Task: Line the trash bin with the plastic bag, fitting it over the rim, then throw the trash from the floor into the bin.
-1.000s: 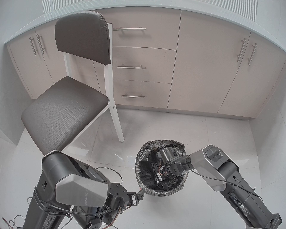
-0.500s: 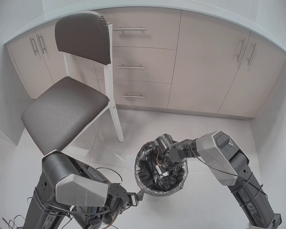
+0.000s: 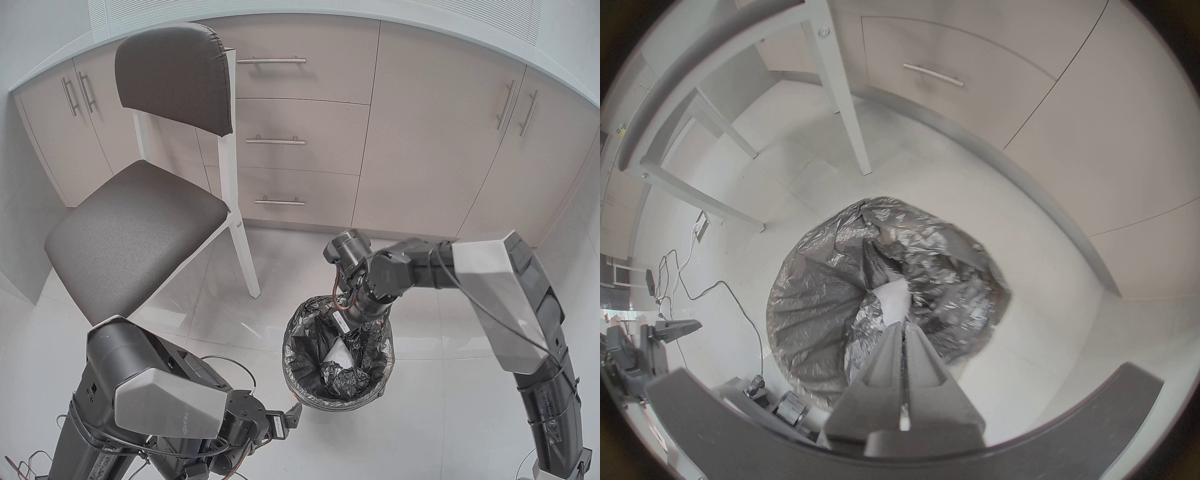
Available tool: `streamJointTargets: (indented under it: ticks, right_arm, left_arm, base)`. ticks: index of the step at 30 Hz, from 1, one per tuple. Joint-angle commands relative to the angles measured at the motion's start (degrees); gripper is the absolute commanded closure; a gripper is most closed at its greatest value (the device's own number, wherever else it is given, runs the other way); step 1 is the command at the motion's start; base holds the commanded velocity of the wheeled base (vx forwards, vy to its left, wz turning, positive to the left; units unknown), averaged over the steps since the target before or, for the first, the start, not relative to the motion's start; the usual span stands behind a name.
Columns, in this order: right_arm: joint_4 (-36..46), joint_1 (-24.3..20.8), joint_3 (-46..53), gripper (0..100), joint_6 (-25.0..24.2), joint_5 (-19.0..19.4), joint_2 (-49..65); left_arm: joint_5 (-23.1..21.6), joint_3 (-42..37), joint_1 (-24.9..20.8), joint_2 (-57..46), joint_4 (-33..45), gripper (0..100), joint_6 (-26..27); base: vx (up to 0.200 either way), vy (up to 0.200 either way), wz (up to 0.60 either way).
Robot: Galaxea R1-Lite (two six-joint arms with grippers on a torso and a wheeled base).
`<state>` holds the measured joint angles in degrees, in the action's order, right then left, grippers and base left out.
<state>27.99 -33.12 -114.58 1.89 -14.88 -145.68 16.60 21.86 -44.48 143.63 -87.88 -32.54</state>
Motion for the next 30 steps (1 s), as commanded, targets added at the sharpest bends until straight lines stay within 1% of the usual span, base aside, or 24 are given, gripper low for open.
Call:
streamJointTargets:
  ticks: [1, 6, 9, 10, 11, 12, 13, 14, 15, 16, 18, 19, 20, 22, 23, 24, 25, 26, 27, 28, 30]
  right_arm:
    - [6.64, -0.1, -0.01, 100, 1.89, -3.84, 12.26]
    - [11.56, -0.28, -0.01, 100, 8.57, -8.32, 23.25]
    - [14.37, -1.07, -0.01, 100, 12.35, -10.6, 29.66]
    - [16.31, -1.95, -0.01, 100, 13.49, -12.45, 32.91]
    - [18.33, -2.83, -0.01, 100, 13.84, -14.29, 35.55]
    - [18.94, -3.09, -0.01, 100, 13.84, -14.91, 36.25]
    - [22.9, -4.93, -0.01, 100, 13.84, -18.34, 40.21]
    - [25.36, -6.08, -0.01, 100, 13.67, -20.36, 42.23]
    - [25.36, -6.08, -0.01, 100, 13.67, -20.36, 42.23]
    - [31.86, -8.98, -0.01, 100, 13.05, -24.75, 47.5]
    - [36.43, -9.59, -0.01, 100, 12.52, -26.86, 51.11]
    - [36.43, -9.59, -0.01, 100, 12.52, -26.86, 51.11]
    - [39.6, -8.98, -0.01, 100, 12.26, -27.57, 53.74]
    - [41.8, -6.34, -0.01, 100, 12.26, -27.57, 55.94]
    - [41.8, -6.34, -0.01, 100, 12.26, -27.57, 55.94]
    - [44.78, -1.86, -0.01, 100, 12.35, -26.95, 57.96]
    - [45.75, -0.63, -0.01, 100, 12.44, -26.78, 58.58]
    - [47.6, 1.22, -0.01, 100, 12.44, -26.42, 59.63]
    - [48.91, 2.01, -0.01, 100, 12.52, -25.98, 60.34]
    - [50.5, 2.71, -0.01, 100, 12.44, -24.93, 61.3]
    - [52.34, 3.59, -0.01, 100, 12.52, -22.82, 62.97]
  left_arm:
    - [0.01, -2.79, -1.04, -2.13, -0.01, 0, -0.33]
    - [0.1, -4.28, -1.04, -5.29, -0.01, 0, -0.33]
    - [1.15, -6.04, -0.87, -9.42, -0.01, 0, -0.42]
    - [1.85, -6.74, -0.52, -12.06, -0.01, 0, -0.16]
    - [2.29, -7.09, -0.25, -14.69, -0.01, 0, 0.11]
    - [2.29, -7.18, -0.16, -15.4, -0.01, 0, 0.19]
    - [2.29, -7.88, 0.8, -20.14, 0.08, 0, 0.37]
    - [2.29, -8.5, 1.33, -22.69, 0.08, 0, 0.72]
    - [2.29, -8.5, 1.33, -22.69, 0.08, 0, 0.72]
    - [2.47, -10.26, 2.82, -29.11, 0.08, 0, 3.8]
    - [3.44, -11.93, 4.67, -34.65, 0.08, 0, 6.87]
    - [3.44, -11.93, 4.67, -34.65, 0.08, 0, 6.87]
    - [5.63, -13.77, 7.04, -42.82, 0.08, 0, 10.39]
    - [6.07, -15.71, 9.85, -51.78, 0.43, 0, 15.13]
    - [6.07, -15.71, 9.85, -51.78, 0.43, 0, 15.13]
    - [6.07, -17.38, 13.37, -62.24, 1.66, 0, 22.17]
    - [6.07, -17.64, 14.25, -64.97, 2.45, 0, 24.27]
    - [6.07, -17.99, 16.01, -70.33, 4.56, 0, 28.32]
    - [6.07, -17.9, 16.97, -74.55, 6.93, 0, 30.87]
    - [6.07, -17.55, 17.68, -80.26, 11.07, 0, 33.42]
    - [6.07, -16.14, 17.85, -88.96, 20.47, 0, 35.79]
  base:
    - [0.0, 0.0, 0.0]
    - [0.0, 0.0, 0.0]
    - [0.0, 0.0, 0.0]
    - [0.0, 0.0, 0.0]
    - [0.0, 0.0, 0.0]
    - [0.0, 0.0, 0.0]
    - [0.0, 0.0, 0.0]
    - [0.0, 0.0, 0.0]
    - [0.0, 0.0, 0.0]
    - [0.0, 0.0, 0.0]
    - [0.0, 0.0, 0.0]
    - [0.0, 0.0, 0.0]
    - [0.0, 0.0, 0.0]
    - [0.0, 0.0, 0.0]
    - [0.0, 0.0, 0.0]
    - [0.0, 0.0, 0.0]
    - [0.0, 0.0, 0.0]
    - [0.0, 0.0, 0.0]
    - [0.0, 0.0, 0.0]
    - [0.0, 0.0, 0.0]
    - [0.0, 0.0, 0.0]
